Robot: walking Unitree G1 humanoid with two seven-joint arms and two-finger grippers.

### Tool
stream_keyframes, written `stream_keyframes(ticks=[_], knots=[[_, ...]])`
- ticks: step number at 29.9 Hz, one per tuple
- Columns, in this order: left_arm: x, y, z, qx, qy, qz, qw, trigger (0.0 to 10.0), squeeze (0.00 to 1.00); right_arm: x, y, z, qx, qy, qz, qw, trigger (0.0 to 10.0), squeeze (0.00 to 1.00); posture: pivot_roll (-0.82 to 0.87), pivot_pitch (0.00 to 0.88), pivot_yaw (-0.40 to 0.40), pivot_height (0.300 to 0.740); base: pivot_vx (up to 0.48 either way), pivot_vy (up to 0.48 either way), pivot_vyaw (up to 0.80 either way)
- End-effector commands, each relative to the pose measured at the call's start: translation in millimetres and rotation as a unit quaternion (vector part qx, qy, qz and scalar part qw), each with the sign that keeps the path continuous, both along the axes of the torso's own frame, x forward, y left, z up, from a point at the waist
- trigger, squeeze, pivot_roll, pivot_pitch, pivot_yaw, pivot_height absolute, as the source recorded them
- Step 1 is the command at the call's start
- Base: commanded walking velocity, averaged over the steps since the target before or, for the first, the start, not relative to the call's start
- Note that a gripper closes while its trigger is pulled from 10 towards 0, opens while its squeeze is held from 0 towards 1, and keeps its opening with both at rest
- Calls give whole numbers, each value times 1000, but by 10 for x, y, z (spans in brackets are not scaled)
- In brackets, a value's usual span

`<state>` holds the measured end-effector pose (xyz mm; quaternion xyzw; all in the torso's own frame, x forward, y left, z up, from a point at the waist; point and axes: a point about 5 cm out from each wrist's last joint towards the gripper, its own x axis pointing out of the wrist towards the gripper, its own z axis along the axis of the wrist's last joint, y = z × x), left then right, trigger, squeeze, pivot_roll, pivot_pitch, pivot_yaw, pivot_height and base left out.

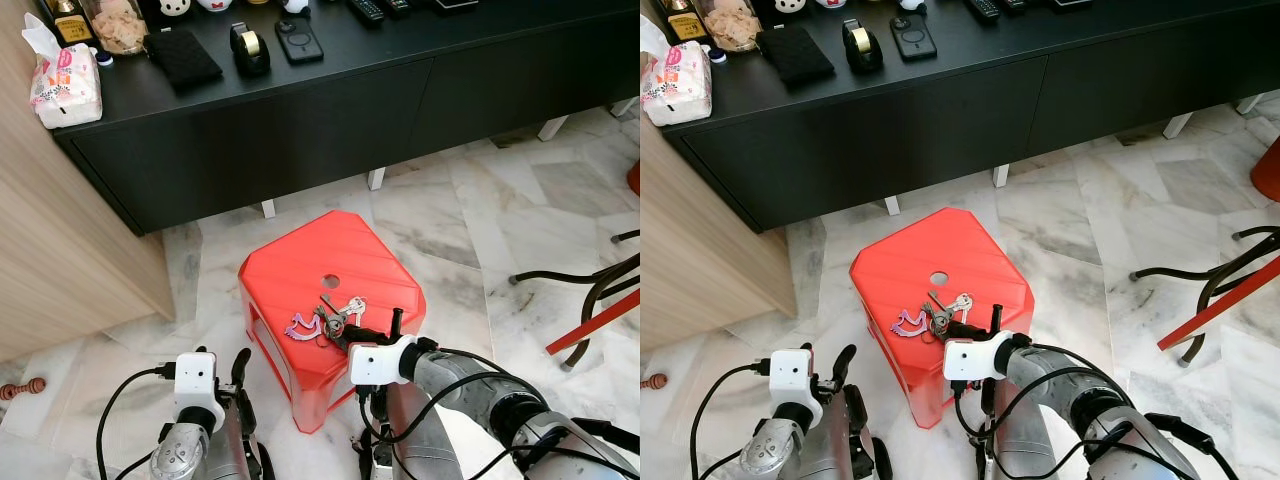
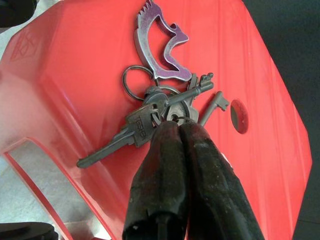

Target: Hang keys on a hook

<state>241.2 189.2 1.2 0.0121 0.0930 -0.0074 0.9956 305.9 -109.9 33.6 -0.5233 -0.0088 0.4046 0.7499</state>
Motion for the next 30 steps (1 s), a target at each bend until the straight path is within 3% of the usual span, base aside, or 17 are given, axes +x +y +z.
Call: stream_keyframes(ticks=[1, 11, 14, 23, 24, 25, 26, 27, 29, 30], knots=[[-85, 31, -80, 7, 24, 0, 1000, 10000, 0, -60, -15, -69, 2, 13, -3, 1000, 0, 0, -91, 268, -26, 593, 0, 0, 0], [-59, 31, -82, 8, 26, 0, 1000, 10000, 0, -1, -76, -1, 27, -4, -36, 999, 0, 0, -92, 262, -24, 593, 0, 0, 0], [-48, 39, -87, 10, 29, 1, 1000, 10000, 0, 115, -192, 141, 101, -19, -113, 988, 0, 0, -96, 262, -21, 593, 0, 0, 0], [-35, 47, -96, 12, 33, -2, 999, 10000, 0, 115, -301, 187, 161, -19, -160, 974, 0, 0, -109, 259, -19, 593, 0, 0, 0], [-29, 50, -95, 13, 33, -2, 999, 10000, 0, 114, -333, 173, 182, -7, -185, 966, 4000, 0, -109, 258, -20, 593, 0, 0, 0], [-25, 54, -93, 15, 32, -2, 999, 10000, 0, 111, -353, 157, 205, 8, -208, 956, 10000, 0, -110, 258, -20, 593, 0, 0, 0], [-25, 54, -93, 15, 32, -2, 999, 10000, 0, 111, -353, 157, 205, 8, -208, 956, 10000, 0, -110, 258, -20, 593, 0, 0, 0], [-14, 65, -91, 16, 32, -1, 999, 10000, 0, 105, -370, 137, 260, 36, -249, 932, 10000, 0, -110, 256, -20, 593, 0, 0, 0], [-7, 74, -90, 17, 33, 1, 999, 10000, 0, 100, -362, 132, 299, 56, -268, 914, 10000, 4, -109, 255, -20, 593, 0, 0, 0], [-3, 80, -90, 17, 33, 2, 999, 10000, 0, 101, -352, 133, 320, 66, -277, 904, 10000, 373, -108, 254, -20, 593, 0, 0, 0]])
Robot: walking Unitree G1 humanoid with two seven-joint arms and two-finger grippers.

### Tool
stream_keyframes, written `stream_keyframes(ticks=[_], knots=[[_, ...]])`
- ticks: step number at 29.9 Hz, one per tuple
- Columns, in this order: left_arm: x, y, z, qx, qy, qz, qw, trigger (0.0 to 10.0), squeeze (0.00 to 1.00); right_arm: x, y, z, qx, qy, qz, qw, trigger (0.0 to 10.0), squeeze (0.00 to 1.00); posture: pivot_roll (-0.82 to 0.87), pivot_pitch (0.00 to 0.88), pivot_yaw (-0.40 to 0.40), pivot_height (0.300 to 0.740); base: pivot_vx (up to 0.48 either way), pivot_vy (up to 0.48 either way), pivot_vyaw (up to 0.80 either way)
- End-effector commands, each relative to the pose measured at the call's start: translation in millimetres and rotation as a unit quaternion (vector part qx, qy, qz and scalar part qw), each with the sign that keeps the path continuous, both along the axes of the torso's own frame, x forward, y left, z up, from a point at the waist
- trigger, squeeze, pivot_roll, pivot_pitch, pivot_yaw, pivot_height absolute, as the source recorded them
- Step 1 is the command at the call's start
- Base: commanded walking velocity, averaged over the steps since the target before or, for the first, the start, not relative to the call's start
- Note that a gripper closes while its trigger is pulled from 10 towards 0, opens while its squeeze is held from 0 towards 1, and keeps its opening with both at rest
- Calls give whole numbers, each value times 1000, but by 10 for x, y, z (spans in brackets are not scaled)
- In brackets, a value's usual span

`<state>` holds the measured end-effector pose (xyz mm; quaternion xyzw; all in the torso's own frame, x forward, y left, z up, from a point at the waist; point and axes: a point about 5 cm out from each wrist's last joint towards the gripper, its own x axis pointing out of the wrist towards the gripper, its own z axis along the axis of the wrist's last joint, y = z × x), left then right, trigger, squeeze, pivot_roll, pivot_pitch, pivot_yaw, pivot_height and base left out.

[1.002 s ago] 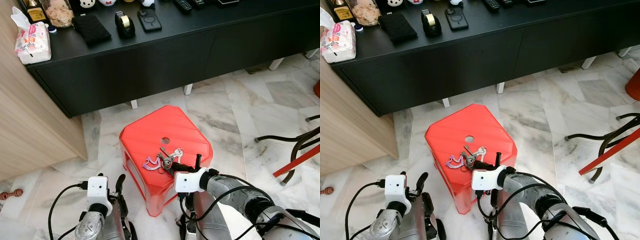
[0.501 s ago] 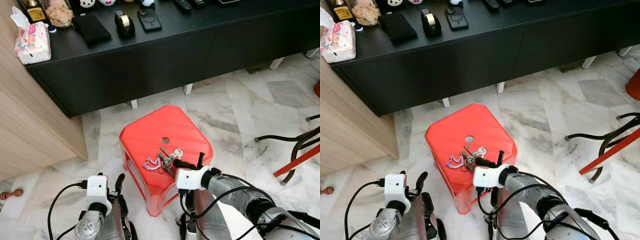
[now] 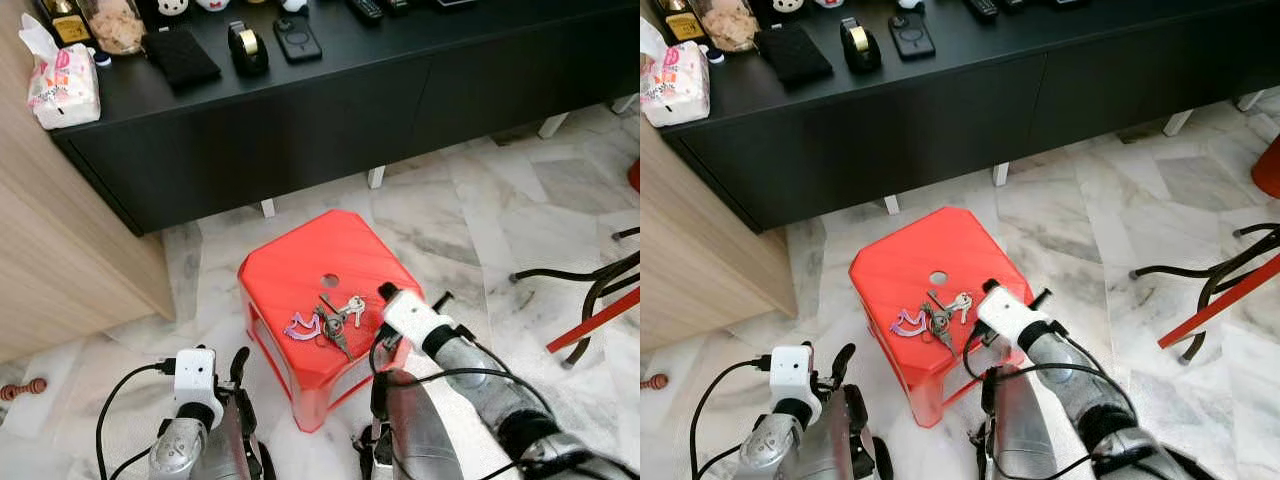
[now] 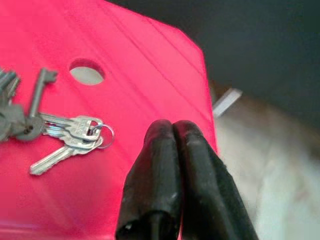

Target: Hang keys on a hook

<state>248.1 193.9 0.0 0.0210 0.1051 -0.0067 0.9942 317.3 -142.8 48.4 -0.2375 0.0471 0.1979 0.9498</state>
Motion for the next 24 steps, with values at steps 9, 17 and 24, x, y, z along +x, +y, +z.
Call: stream_keyframes(ticks=[9, 17, 24], knots=[[-36, 68, -69, 9, 19, 6, 1000, 10000, 0, 56, 37, 65, 122, 57, -8, 991, 10000, 1000, -112, 250, -29, 593, 0, 0, 0], [103, 172, 157, 18, -34, 14, 999, 10000, 0, 157, -54, 238, 205, 50, -36, 977, 10000, 1000, -114, 242, -35, 593, 0, 0, 0], [255, 141, 527, -8, -98, 17, 995, 10000, 0, 124, -110, 205, 209, 56, -53, 975, 10000, 1000, -120, 228, -37, 593, 0, 0, 0]])
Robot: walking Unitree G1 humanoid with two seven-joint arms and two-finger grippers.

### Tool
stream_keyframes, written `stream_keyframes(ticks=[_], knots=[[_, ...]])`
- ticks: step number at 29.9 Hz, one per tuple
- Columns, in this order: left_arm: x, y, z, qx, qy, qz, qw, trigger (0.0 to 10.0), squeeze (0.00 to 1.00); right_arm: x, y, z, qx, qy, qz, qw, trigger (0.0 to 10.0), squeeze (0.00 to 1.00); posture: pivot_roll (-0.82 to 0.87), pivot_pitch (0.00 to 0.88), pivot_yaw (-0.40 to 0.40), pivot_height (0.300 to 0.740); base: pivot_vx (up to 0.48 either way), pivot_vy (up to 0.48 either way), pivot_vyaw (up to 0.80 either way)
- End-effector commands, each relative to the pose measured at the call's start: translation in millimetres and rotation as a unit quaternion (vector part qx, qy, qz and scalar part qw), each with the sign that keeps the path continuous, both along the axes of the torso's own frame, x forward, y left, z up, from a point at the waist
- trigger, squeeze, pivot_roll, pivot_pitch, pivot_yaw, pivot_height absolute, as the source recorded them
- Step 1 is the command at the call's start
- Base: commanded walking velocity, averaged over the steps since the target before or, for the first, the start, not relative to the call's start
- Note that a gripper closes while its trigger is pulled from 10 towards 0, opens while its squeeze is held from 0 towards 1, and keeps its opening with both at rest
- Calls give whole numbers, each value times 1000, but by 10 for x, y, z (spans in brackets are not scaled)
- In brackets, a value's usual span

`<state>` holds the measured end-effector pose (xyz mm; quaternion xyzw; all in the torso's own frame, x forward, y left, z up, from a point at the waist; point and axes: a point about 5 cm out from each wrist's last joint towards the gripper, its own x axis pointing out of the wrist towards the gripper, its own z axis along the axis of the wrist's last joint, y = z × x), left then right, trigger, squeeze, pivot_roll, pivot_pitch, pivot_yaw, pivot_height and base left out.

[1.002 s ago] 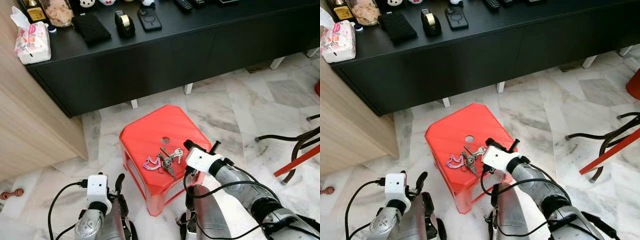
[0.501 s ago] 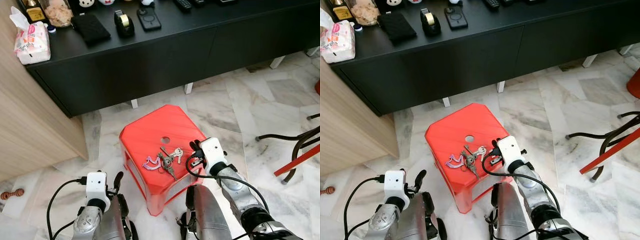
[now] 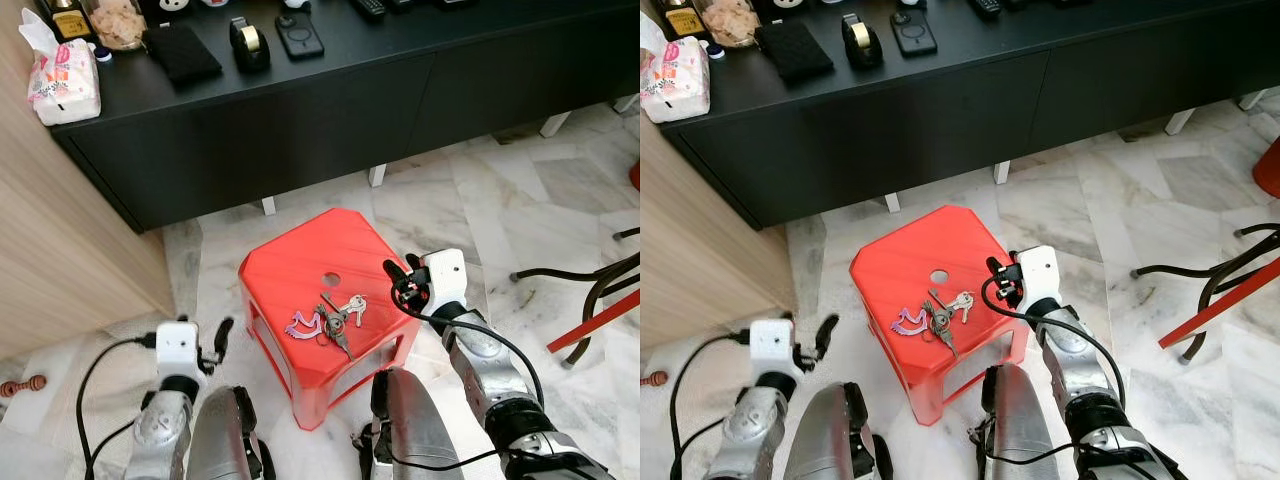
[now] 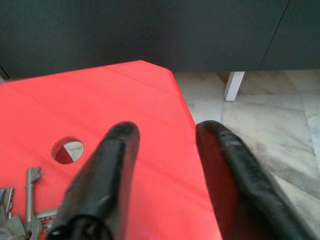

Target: Hang keys on a hook

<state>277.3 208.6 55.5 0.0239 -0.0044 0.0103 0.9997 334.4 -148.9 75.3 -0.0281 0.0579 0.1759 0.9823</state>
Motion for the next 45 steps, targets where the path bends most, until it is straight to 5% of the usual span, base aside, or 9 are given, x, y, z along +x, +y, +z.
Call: stream_keyframes(ticks=[1, 3, 4, 7, 8, 9, 21, 22, 45], knots=[[-24, -14, 4, -20, 8, 1, 1000, 10000, 0, -52, -57, -72, 6, 15, -14, 1000, 10000, 1000, -120, 227, -38, 593, 0, 0, 0], [12, -65, 74, -35, 5, -21, 999, 10000, 0, -74, -102, -107, 6, 22, -29, 999, 10000, 980, -122, 221, -38, 593, 0, 0, 0], [35, -131, 128, -45, 5, -53, 998, 10000, 0, -98, -148, -145, 9, 31, -45, 998, 10000, 0, -125, 216, -36, 593, 0, 0, 0], [44, -305, 150, -63, 26, -137, 988, 10000, 16, -157, -209, -242, 17, 52, -75, 996, 10000, 0, -129, 206, -30, 593, 0, 0, 0], [53, -345, 162, -65, 29, -152, 986, 10000, 278, -183, -226, -288, 17, 61, -85, 994, 10000, 0, -133, 203, -26, 593, 0, 0, 0], [60, -370, 179, -69, 31, -161, 984, 10000, 1000, -200, -238, -317, 18, 68, -92, 993, 10000, 0, -133, 202, -26, 593, 0, 0, 0], [205, -526, 183, -88, 64, -143, 984, 10000, 996, -476, -416, -672, 11, 135, -161, 978, 10000, 0, -158, 187, -27, 593, 0, 0, 0], [205, -506, 174, -83, 65, -126, 986, 10000, 0, -511, -419, -704, 9, 140, -163, 977, 10000, 0, -156, 188, -28, 593, 0, 0, 0], [165, -537, 108, -87, 106, -172, 975, 10000, 0, -1941, -695, -1612, -90, 366, -286, 881, 10000, 0, -165, 185, -28, 593, 0, 0, 0]])
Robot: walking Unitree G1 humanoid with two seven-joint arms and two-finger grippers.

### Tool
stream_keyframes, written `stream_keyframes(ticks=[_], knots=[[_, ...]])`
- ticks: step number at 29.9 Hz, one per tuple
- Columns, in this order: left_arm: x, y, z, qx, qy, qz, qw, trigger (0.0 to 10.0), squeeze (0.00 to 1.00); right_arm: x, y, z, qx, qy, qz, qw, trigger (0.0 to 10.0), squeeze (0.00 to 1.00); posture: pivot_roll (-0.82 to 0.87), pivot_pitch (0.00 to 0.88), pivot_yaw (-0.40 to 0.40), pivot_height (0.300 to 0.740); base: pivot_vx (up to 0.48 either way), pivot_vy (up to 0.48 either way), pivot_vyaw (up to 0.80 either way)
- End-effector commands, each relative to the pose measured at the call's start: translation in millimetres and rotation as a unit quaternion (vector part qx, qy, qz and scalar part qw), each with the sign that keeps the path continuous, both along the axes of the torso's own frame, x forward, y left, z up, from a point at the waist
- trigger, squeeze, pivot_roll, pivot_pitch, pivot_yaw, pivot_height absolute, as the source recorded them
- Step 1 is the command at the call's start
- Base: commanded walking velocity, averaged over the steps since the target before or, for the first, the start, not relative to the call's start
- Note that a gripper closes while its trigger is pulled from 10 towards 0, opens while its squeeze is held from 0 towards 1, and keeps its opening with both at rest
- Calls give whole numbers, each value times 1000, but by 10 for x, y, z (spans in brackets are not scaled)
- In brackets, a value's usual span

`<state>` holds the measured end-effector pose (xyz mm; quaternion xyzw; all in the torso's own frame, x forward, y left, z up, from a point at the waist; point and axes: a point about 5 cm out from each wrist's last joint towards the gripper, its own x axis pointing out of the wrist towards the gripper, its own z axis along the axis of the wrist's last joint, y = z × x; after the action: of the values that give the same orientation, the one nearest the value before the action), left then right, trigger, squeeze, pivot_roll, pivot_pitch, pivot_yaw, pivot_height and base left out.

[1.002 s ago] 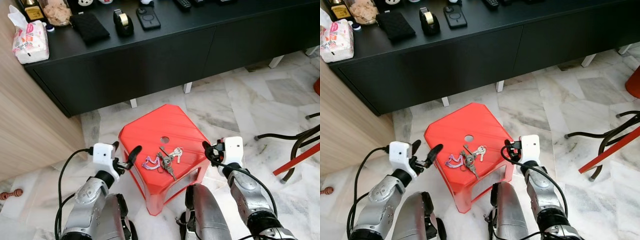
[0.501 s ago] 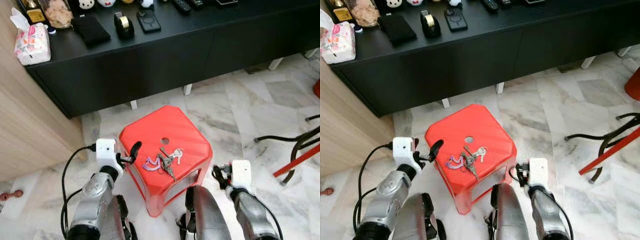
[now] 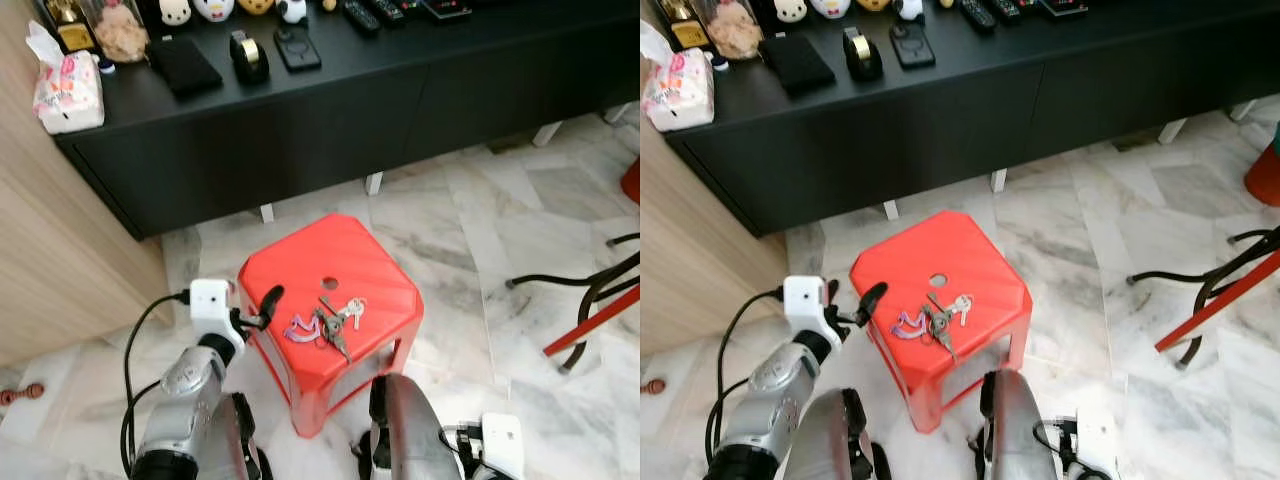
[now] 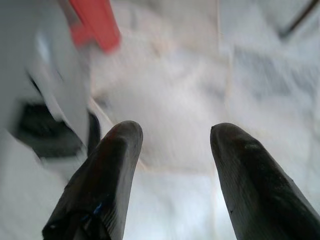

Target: Hang keys on a hook

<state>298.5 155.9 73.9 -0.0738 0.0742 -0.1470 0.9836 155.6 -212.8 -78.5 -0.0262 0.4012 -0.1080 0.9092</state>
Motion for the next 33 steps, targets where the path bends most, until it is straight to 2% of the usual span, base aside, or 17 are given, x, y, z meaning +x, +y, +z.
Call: stream_keyframes(ticks=[1, 5, 6, 10, 12, 13, 15, 16, 20, 26, 33], knots=[[-50, -21, -94, 20, 27, -28, 999, 10000, 0, -179, -66, -91, -8, 45, -16, 999, 10000, 0, -164, 187, -25, 593, 0, 0, 0], [-32, -71, -135, 37, 55, -45, 997, 10000, 0, -223, -72, -131, -8, 61, -18, 998, 10000, 0, -163, 187, -24, 593, 0, 0, 0], [-15, -120, -142, 22, 73, -57, 995, 10000, 0, -232, -62, -145, -8, 68, -17, 997, 10000, 0, -162, 187, -26, 593, 0, 0, 0], [58, -231, -107, -14, 89, -80, 993, 10000, 0, -219, -26, -159, -8, 78, -12, 997, 10000, 0, -160, 185, -25, 593, 0, 0, 0], [103, -229, -109, -12, 90, -69, 994, 10000, 0, -197, -10, -159, -7, 77, -7, 997, 10000, 0, -164, 183, -23, 593, 0, 0, 0], [132, -207, -133, 5, 85, -50, 995, 10000, 0, -186, 2, -163, -6, 78, -5, 997, 10000, 0, -166, 181, -20, 593, 0, 0, 0], [134, -200, -140, 9, 83, -46, 995, 10000, 0, -186, 3, -165, -5, 79, -6, 997, 10000, 0, -169, 181, -17, 593, 0, 0, 0], [135, -167, -148, 16, 78, -22, 997, 10000, 0, -198, 6, -174, -3, 82, -5, 997, 10000, 0, -172, 180, -16, 593, 0, 0, 0], [105, -68, -163, 33, 65, 22, 997, 10000, 0, -281, 8, -213, -3, 104, -3, 995, 10000, 0, -165, 180, -19, 593, 0, -83, 0], [99, -38, -180, 35, 63, 27, 997, 10000, 0, -363, -1, -245, -4, 121, 1, 993, 10000, 0, -160, 174, -19, 593, 0, -382, 0], [114, -6, -168, 49, 50, 39, 997, 10000, 0, -373, 18, -254, -3, 125, 0, 992, 10000, 0, -170, 168, -12, 593, 0, -431, 0]])
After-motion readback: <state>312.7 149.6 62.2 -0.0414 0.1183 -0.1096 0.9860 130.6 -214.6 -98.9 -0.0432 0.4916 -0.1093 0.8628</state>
